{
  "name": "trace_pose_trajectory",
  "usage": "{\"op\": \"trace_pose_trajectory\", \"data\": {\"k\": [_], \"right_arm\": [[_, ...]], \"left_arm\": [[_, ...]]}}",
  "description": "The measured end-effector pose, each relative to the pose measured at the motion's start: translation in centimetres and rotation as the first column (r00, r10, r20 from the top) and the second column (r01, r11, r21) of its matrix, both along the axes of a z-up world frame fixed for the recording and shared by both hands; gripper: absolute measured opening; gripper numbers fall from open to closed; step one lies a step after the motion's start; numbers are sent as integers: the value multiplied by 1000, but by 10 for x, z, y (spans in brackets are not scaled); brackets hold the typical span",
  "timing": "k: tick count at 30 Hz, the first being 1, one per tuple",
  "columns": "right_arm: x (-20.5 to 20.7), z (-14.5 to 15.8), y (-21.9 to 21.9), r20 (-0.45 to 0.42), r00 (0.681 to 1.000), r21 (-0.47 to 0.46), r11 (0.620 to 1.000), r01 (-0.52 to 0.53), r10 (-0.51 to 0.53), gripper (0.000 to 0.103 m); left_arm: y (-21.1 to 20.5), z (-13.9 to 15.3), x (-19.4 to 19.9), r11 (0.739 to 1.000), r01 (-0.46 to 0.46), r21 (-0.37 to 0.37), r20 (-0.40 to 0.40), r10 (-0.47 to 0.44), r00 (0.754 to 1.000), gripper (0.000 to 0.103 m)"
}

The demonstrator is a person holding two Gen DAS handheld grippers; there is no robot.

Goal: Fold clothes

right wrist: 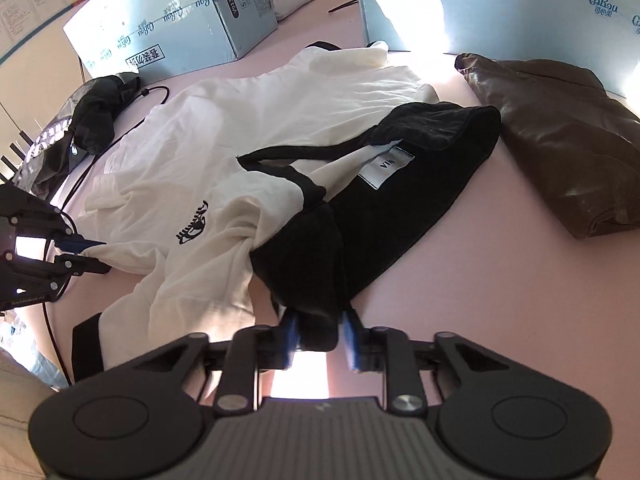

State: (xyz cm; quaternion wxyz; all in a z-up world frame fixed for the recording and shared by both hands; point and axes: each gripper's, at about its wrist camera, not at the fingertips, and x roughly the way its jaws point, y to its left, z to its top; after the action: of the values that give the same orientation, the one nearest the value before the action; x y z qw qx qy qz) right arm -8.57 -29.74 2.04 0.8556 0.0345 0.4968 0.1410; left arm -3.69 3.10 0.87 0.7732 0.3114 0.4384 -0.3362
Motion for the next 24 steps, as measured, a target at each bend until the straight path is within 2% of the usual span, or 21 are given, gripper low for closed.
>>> {"op": "trace_pose_trajectory", "data": {"k": [6, 14, 18, 21, 23, 24], "right_arm": [[-4, 18, -11, 67, 997, -32, 999, 41, -39, 9], [-4, 47, -36, 131, 991, -145, 988, 58, -38, 9], [-7, 75, -43, 187, 982, -173, 984, 45, -12, 9], [-12, 55, -31, 113, 992, -260, 965, -29, 60, 9], [-17, 28, -28, 22, 998, -250, 967, -47, 54, 11], [-18, 18, -29, -14, 1000, -229, 973, -29, 26, 16]], "left_arm": [[7, 1, 1, 999, 27, 42, -9, -27, 1000, 4], [16, 2, -4, 986, 107, 125, -28, -104, 994, 3], [21, 2, -10, 981, 132, 144, -43, -127, 991, 3], [30, 3, -10, 980, 133, 147, -66, -124, 990, 3], [36, 3, -7, 979, 131, 157, -79, -120, 990, 3], [38, 3, -6, 978, 129, 161, -84, -117, 990, 3]]}}
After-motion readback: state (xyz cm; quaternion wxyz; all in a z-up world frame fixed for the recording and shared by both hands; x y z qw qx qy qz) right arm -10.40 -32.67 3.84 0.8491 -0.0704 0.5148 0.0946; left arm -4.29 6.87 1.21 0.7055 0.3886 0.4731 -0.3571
